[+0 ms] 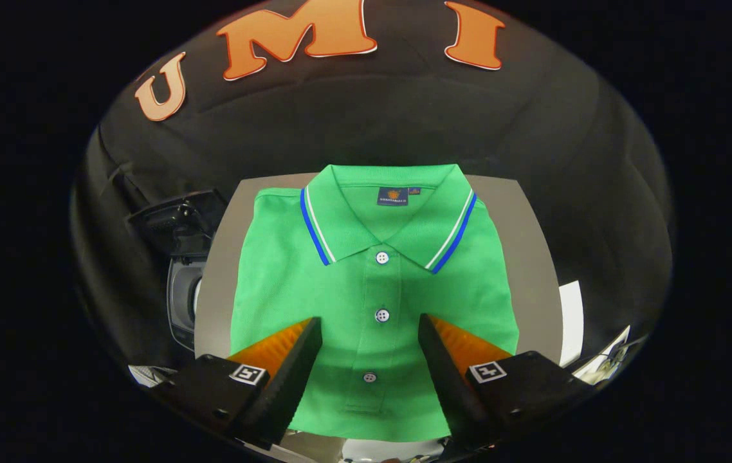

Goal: Put the clothes into the washing machine and then close the washing machine lid.

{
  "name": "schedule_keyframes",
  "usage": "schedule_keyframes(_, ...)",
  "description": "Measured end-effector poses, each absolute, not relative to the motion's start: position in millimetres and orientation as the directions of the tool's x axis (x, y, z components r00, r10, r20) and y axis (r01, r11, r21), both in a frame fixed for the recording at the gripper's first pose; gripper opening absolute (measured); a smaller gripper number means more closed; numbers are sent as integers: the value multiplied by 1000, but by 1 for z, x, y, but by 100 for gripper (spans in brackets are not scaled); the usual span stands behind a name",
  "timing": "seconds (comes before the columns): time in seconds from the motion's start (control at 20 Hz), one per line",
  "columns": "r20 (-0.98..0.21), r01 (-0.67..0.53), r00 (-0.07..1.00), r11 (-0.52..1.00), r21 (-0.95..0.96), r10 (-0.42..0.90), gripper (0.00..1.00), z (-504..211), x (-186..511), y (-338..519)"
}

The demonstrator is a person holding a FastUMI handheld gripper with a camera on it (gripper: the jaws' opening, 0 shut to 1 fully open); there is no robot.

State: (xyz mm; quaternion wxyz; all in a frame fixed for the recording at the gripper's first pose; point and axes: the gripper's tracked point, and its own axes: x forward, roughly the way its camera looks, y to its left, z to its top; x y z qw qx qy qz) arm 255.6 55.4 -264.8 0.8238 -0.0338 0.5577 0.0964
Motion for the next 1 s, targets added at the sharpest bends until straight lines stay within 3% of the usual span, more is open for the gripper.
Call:
schedule_keyframes(0.15,-930,-200,347,979,49,117,98,-264,256,58)
schedule_keyframes(0.45,-901,-90,410,989,115,142,14,-260,259,57)
schedule_keyframes(0.5,-890,-88,431,988,125,150,9,-262,262,56)
schedule_keyframes(0.75,-736,-100,664,991,90,133,8,-262,263,58)
schedule_keyframes(1.0,-351,-62,926,972,228,141,8,-246,268,62)
